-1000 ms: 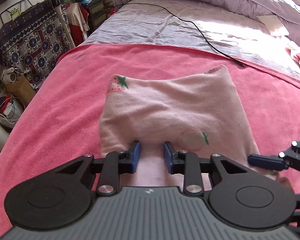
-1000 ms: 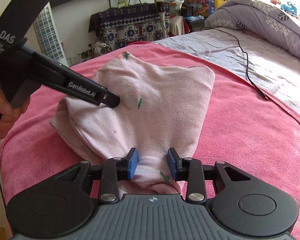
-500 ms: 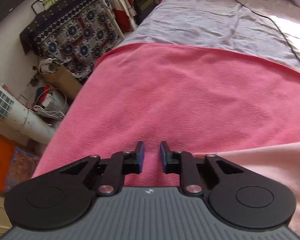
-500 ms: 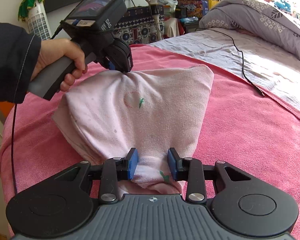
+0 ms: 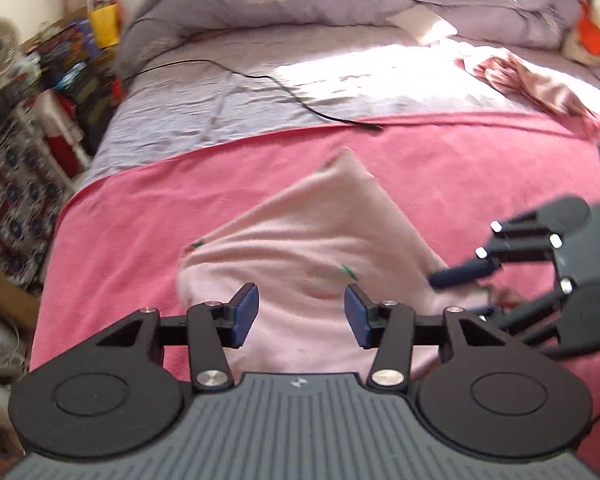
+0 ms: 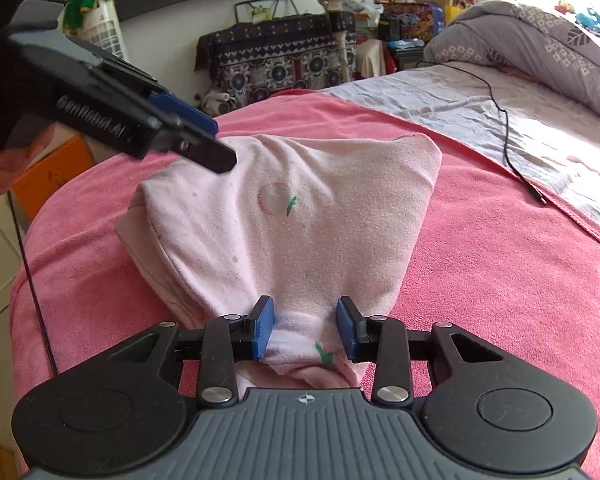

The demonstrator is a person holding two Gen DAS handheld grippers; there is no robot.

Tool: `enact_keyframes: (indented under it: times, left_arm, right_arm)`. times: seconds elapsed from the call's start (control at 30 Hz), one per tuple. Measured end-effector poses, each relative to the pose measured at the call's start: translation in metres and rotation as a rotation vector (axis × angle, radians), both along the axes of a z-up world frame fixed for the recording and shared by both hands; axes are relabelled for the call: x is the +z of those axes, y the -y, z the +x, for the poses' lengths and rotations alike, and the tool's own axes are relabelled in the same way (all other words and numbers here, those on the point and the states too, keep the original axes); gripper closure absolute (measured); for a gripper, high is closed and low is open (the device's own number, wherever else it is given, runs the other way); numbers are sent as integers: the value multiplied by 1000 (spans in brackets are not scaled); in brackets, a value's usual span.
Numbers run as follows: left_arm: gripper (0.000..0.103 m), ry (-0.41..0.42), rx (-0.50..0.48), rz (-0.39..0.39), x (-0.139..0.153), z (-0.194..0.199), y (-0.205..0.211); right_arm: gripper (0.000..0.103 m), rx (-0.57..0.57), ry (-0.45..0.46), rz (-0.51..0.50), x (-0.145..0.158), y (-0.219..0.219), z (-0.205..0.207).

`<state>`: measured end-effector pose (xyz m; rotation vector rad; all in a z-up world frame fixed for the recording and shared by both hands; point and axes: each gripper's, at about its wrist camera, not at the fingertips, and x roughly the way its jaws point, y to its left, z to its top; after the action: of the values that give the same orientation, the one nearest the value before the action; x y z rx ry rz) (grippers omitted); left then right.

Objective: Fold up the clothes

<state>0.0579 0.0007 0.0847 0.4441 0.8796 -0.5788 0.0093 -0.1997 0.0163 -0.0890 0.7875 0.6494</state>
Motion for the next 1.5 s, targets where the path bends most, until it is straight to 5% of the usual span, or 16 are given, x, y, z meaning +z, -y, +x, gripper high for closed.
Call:
enact_keyframes:
  times: [0.1,0.17,0.27,0.33,0.37,0.5,0.6,0.7,0.73,0.77,0.9,1.07,1.2,1.33,1.5]
  left_arm:
    - [49,-65,-23,7,-25,2,-6]
    - [48,-61,-25,-63,-27,0,-19]
    - [40,-30,-71,-33,-29,-12,-18]
    - [23,-8,-121,29,-32,-23,-13]
    - [17,0,-140,53,-35,-27,-10]
    - [15,33,-112,44,-39,-40,-16]
    - [6,7,-66,18,-38,-41,-26]
    - [0,-139,1,140,-56,-44,-41]
    - [0,-156,45,109,-53,-47,-52]
    - [0,-164,93,61,-49,-50,-66]
    - [1,-101,199,101,-26,-57,-87]
    - [1,75,109,-21,29,-38,-77]
    - [1,139,39,-104,41,-9,-57]
    - [2,50,-73,-145,14,17,-38]
    - [23,-93,-275,-90,-21,26,-26]
  right_arm:
    - [63,80,-12,12,-3,8,7]
    - [62,105,-15,21,-4,10,8]
    - [54,91,-2,6,-5,10,5]
    - [27,54,8,-38,-6,7,1]
    - [0,35,13,-60,-7,5,0]
    - [0,-54,-115,20,-22,26,5]
    - [0,27,-129,-34,-21,33,5]
    - [0,121,-139,-124,-19,43,-2]
    - [0,144,-142,-143,-19,49,-4]
    - [0,158,-151,-152,-19,55,-6]
    - [0,179,-120,-140,1,70,1]
    - [0,272,50,-82,36,41,29]
    - [0,320,130,-76,23,-6,48]
    - [0,434,14,-168,-30,-36,48]
    - [0,529,35,-164,-14,-25,52]
